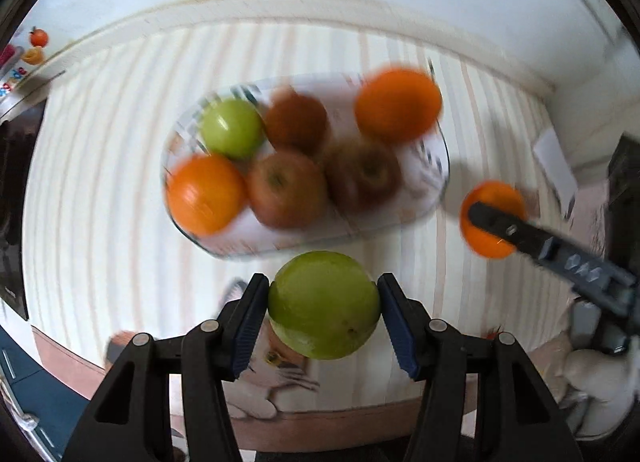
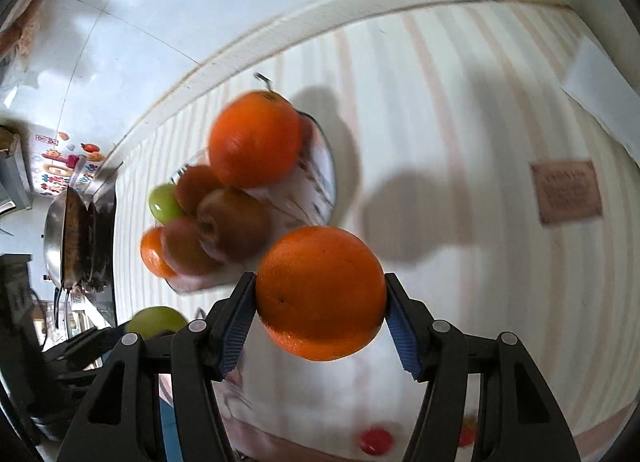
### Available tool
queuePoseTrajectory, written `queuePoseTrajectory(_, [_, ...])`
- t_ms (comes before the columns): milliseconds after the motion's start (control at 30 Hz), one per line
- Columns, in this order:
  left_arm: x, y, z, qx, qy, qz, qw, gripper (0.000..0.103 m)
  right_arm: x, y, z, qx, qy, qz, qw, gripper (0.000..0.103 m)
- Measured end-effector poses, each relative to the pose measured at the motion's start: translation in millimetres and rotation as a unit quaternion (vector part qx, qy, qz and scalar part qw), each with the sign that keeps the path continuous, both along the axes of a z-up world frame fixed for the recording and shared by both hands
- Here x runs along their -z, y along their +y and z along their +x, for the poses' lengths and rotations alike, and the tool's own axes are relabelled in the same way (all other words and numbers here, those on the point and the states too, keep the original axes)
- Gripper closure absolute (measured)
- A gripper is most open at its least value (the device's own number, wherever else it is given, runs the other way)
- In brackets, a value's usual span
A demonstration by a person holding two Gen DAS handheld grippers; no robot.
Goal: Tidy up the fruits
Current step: 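Grasp the green apple with the left tool while the right tool carries the orange, then lower the green apple and orange onto the plate while both tools open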
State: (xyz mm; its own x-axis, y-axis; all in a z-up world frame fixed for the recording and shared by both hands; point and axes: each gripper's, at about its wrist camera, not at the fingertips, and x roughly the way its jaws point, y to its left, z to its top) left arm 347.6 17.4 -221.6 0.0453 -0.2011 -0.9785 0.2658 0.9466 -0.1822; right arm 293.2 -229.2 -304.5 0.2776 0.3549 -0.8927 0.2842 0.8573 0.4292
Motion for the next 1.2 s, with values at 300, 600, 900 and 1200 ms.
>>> queuePoseTrajectory(300, [-12,14,70,-0.058,-0.03,0.02,0.9977,0.049,12,11,38,-0.006,0.005,-0.013,1.0,0.038])
queuePoseTrajectory(600, [41,39,123,-0.087,-0.001,0.063,0.9942,0.049,30,23,46,-0.005,0.01,-0.021,1.0,0.038])
queuePoseTrajectory(900, [72,37,124,-0.085,0.022,0.076,0.9932,0.049,37,22,46,-0.005,0.014,-0.019,1.0,0.037])
queuePoseTrajectory(1200, [72,39,114,-0.096,0.034,0.075,0.992,0.048,28,15,46,0.004,0.002,-0.001,1.0,0.024])
